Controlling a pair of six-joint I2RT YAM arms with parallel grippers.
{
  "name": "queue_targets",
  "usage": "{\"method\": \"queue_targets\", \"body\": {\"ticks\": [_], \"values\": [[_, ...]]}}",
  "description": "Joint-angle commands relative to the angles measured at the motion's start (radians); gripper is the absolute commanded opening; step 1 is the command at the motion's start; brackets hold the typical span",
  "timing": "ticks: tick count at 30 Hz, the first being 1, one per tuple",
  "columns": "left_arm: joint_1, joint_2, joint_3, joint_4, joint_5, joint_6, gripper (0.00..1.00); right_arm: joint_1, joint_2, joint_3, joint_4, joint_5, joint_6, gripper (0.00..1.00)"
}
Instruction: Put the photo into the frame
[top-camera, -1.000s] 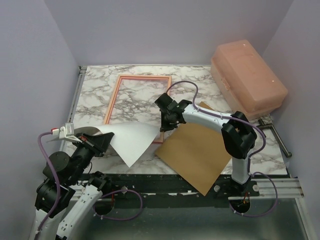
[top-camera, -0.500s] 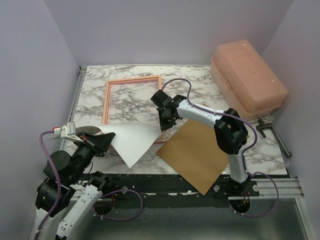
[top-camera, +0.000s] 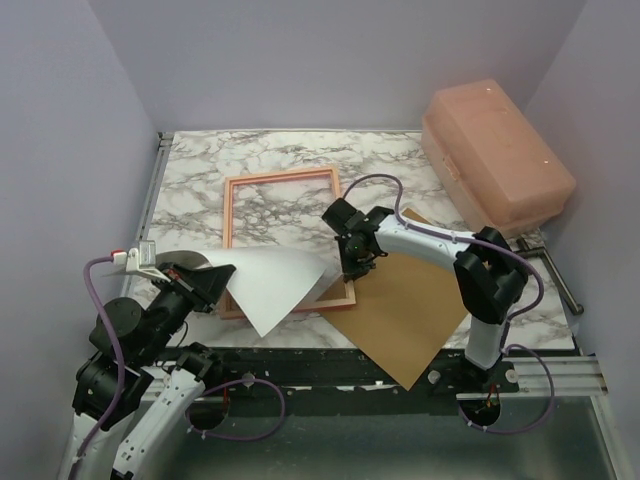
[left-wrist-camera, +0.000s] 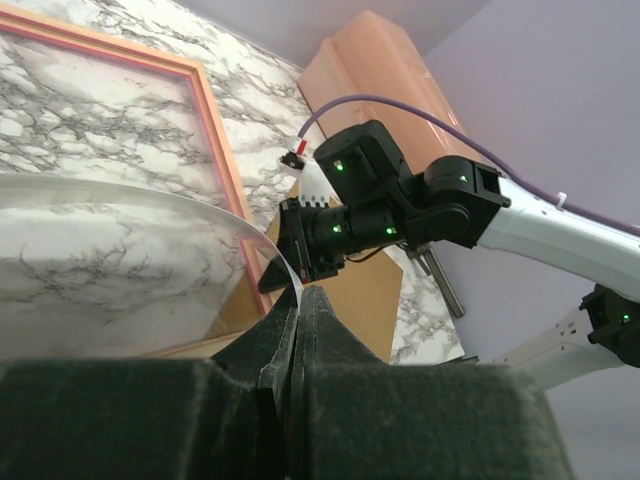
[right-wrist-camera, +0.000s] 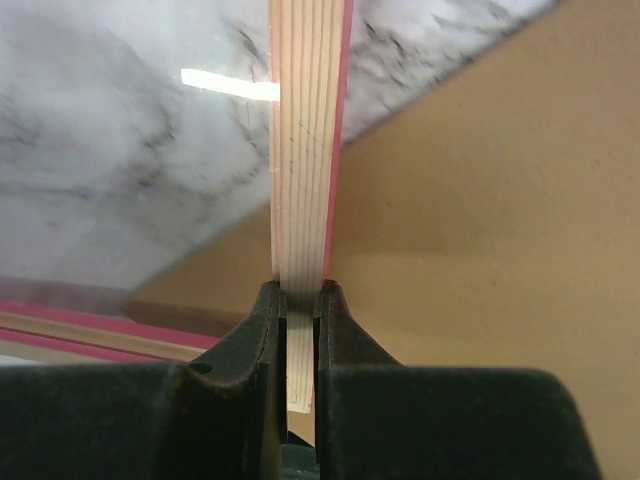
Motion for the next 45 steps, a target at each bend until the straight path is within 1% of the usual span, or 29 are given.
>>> {"method": "queue_targets", "body": {"ticks": [1,9,14,17,20,22,25,29,32,36,40,43,45], "values": [[0.0,0.021,-0.013,0.037,0.04,0.007,0.0,-0.001,-0.104,-0.11,0.005,0.008,-0.027,0.0],[0.0,0.035,-0.03,0.06,0.06,0.005,0.0,-0.002,-0.207,-0.256,0.005,0.042,-0.044,0.0],[0.0,0.045,-0.027,0.06,0.07,0.007,0.0,-0.002,-0.247,-0.327,0.003,0.099,-0.05,0.01],[0.001,0.046,-0.034,0.065,0.075,0.007,0.0,-0.003,-0.254,-0.344,0.005,0.097,-0.051,0.15],[0.0,0.047,-0.037,0.066,0.082,0.007,0.0,-0.002,-0.263,-0.345,0.013,0.084,-0.05,0.36],[0.0,0.045,-0.036,0.062,0.083,0.01,0.0,-0.003,-0.272,-0.337,0.015,0.076,-0.048,0.48],[0.001,0.047,-0.032,0.053,0.082,0.016,0.0,-0.002,-0.288,-0.328,0.019,0.056,-0.048,0.59],[0.0,0.054,-0.021,0.041,0.081,0.023,0.0,-0.004,-0.305,-0.323,0.019,0.03,-0.053,0.69],[0.0,0.064,-0.019,0.056,0.097,0.021,0.0,-0.015,-0.332,-0.331,0.034,-0.019,-0.057,0.75],[0.0,0.109,-0.009,0.078,0.123,0.024,0.0,-0.071,-0.396,-0.35,0.059,-0.176,-0.058,0.83],[0.0,0.184,-0.005,0.141,0.175,0.02,0.0,-0.144,-0.503,-0.365,0.064,-0.286,-0.048,0.91],[0.0,0.26,0.003,0.22,0.232,0.015,0.0,-0.199,-0.594,-0.371,0.05,-0.318,-0.043,0.99],[-0.001,0.332,0.029,0.266,0.278,0.015,0.0,-0.233,-0.648,-0.369,0.033,-0.316,-0.041,1.0]]}}
